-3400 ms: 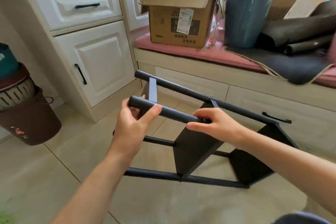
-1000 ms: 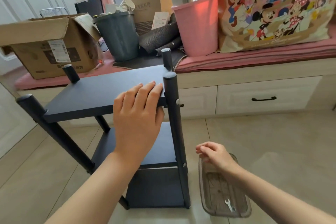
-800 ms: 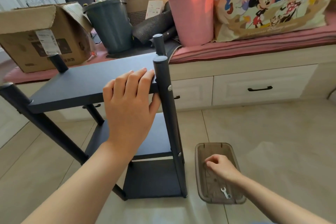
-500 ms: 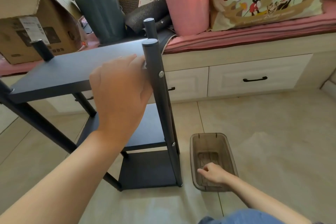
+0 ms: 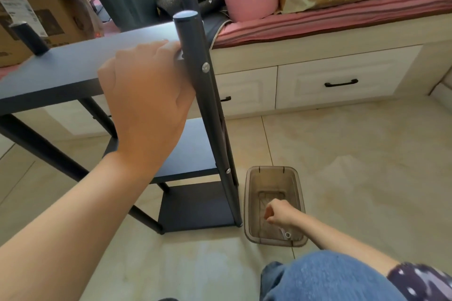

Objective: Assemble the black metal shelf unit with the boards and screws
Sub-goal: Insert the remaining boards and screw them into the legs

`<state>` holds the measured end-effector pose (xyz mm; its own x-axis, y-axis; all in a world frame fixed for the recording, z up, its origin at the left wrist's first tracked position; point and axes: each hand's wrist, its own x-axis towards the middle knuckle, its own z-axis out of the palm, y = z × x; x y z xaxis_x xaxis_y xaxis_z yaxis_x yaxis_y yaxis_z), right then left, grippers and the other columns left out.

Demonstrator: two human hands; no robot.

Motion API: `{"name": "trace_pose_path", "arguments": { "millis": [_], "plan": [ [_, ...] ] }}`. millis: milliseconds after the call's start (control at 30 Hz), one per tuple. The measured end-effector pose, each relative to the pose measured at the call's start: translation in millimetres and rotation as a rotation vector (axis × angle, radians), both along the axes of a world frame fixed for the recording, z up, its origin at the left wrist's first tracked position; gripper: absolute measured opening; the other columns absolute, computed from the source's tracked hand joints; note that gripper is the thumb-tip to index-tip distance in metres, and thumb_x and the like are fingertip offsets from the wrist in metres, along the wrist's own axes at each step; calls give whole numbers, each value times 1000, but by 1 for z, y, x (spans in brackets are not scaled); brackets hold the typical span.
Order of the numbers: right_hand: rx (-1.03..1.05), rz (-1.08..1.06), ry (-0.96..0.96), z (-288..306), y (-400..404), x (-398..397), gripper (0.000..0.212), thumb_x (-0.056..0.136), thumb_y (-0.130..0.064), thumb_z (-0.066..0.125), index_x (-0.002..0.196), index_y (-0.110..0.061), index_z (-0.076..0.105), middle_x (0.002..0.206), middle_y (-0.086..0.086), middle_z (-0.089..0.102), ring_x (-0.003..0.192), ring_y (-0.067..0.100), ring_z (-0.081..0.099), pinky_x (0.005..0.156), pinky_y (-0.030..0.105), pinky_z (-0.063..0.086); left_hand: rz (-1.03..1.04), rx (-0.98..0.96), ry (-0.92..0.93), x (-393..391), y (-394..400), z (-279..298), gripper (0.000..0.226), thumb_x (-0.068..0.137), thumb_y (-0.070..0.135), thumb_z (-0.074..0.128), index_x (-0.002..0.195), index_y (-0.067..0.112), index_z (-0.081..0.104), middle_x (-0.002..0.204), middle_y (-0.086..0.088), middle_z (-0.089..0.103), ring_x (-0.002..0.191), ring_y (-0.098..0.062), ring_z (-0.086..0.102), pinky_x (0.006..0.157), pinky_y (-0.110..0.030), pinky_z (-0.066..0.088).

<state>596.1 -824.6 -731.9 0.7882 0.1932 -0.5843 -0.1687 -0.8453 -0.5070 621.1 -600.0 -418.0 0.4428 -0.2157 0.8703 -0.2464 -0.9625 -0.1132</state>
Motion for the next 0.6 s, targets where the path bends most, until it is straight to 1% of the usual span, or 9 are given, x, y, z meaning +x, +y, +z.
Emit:
{"name": "trace_pose_path", "arguments": {
  "millis": [67,100,133,200,300,367,400,500,600],
  "plan": [
    [-184,70,-39,-10,-9,2,18,93,0,53,106,-2,66,116,16,67,101,26,64,86,34,52,6,-2,1,0,0,0,35,104,36,48,125,10,60,119,-11,63,109,-34,54,93,-45,36],
    [-275,123,-46,-15,-10,2,19,92,2,51,106,-3,64,119,18,65,102,28,61,85,36,50,7,-3,-1,0,0,-1,35,105,36,48,125,10,60,118,-12,63,109,-34,55,93,-45,36],
    [-359,179,-52,-22,-11,2,24,93,3,50,113,-3,62,123,20,62,110,30,58,88,37,47,5,-3,-4,0,0,-1,35,105,36,47,124,10,60,118,-12,63,109,-35,55,92,-45,35],
    [-502,294,-84,-38,-8,3,31,96,-1,49,126,-4,56,133,20,55,128,35,44,97,42,42,4,-1,-13,0,-1,0,36,105,35,47,124,8,61,118,-13,64,108,-36,56,92,-45,35],
    [-659,393,-99,-56,-2,5,37,100,-6,43,135,-9,53,145,18,47,140,36,30,104,45,35,11,-1,-11,-1,-2,0,37,105,35,46,123,7,61,118,-13,64,109,-37,56,92,-45,35],
    [-713,414,-91,-66,2,7,39,101,-8,42,138,-11,51,148,16,45,144,37,24,106,45,32,13,-2,-12,-2,-3,0,36,104,33,46,123,7,62,117,-14,64,109,-38,57,92,-45,35],
    [-725,414,-90,-70,3,7,38,101,-9,42,138,-12,52,148,15,45,144,37,24,106,45,32,13,-2,-15,-2,-3,-1,35,104,32,46,122,7,62,117,-14,64,108,-38,57,92,-45,35],
    [-734,388,-104,-76,5,10,35,100,-9,44,134,-12,56,143,14,51,139,35,31,104,44,35,10,-8,-16,-2,-4,-1,35,103,31,47,122,7,63,116,-14,64,108,-38,57,92,-46,35],
    [-696,344,-130,-77,4,16,37,100,-6,39,133,-12,56,141,13,52,136,34,35,102,42,35,14,-13,-19,-1,-4,-2,34,103,31,48,122,7,62,116,-14,64,108,-37,56,92,-46,35]
  ]
}}
